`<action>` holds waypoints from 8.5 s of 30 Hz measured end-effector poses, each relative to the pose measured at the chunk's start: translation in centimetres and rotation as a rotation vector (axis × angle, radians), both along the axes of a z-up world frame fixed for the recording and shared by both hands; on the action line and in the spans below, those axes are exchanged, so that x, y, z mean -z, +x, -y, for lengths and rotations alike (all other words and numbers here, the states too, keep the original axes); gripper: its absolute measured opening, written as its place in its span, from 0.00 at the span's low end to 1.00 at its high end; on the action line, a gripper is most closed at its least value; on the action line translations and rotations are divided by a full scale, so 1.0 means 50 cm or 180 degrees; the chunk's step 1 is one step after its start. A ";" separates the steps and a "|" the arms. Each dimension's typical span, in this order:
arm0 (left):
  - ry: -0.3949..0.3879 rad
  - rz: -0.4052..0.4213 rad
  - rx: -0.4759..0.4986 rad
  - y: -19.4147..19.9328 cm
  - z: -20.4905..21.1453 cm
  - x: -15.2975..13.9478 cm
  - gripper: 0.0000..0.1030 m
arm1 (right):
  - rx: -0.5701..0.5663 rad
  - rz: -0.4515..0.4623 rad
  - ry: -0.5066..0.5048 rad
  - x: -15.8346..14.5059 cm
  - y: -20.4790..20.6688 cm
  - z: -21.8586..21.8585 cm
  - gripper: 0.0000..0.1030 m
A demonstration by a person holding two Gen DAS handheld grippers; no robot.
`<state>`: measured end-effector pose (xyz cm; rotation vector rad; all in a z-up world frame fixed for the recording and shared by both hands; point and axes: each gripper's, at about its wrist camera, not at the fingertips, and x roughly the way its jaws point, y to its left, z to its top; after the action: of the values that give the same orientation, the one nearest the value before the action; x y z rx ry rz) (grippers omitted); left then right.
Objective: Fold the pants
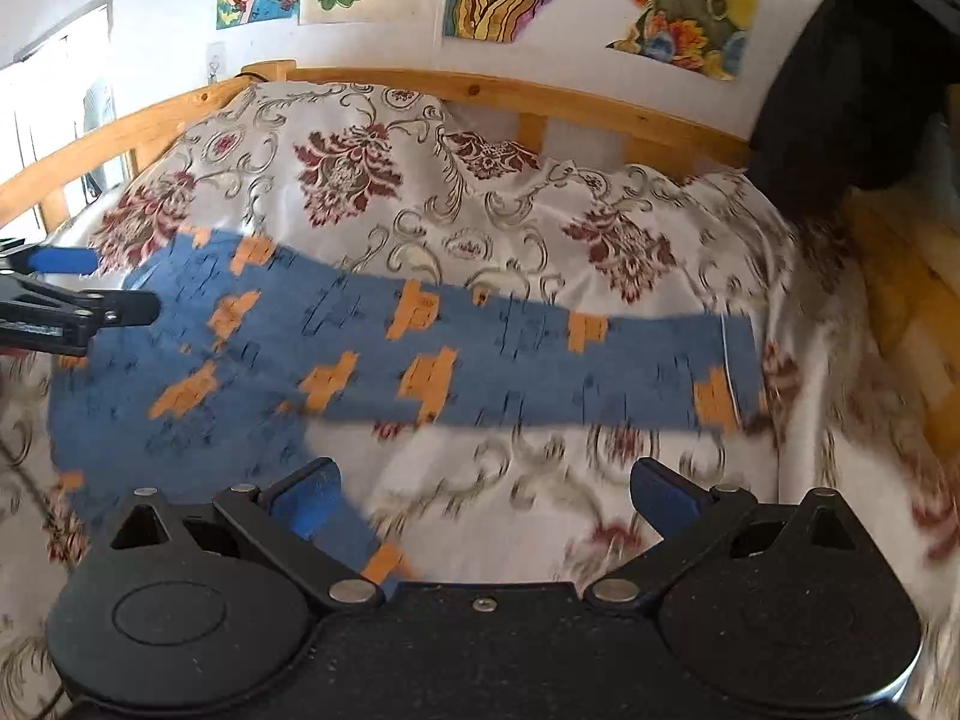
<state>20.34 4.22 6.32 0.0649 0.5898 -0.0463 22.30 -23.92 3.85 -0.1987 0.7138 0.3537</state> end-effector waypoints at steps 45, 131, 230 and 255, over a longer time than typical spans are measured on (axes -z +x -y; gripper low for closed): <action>0.1482 -0.1090 0.1427 0.512 0.084 0.271 0.03 | -0.0900 0.0033 -0.0800 0.272 0.607 -0.068 0.00; 0.0747 -0.0739 0.1323 0.292 -0.198 0.120 0.02 | -0.1502 0.0872 -0.0565 0.152 0.293 -0.220 0.00; 0.0885 -0.0378 0.1491 -0.200 -0.130 0.186 0.85 | -0.1108 0.0882 -0.0971 0.298 -0.365 -0.207 0.82; 0.0452 -0.0061 0.1792 -0.221 0.280 0.244 0.97 | 0.0375 0.0466 -0.0009 0.264 -0.351 0.144 0.99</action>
<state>9.28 -9.78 -5.86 0.3676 0.5787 -0.5519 4.74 -31.14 -9.34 -0.1824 0.5788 0.2231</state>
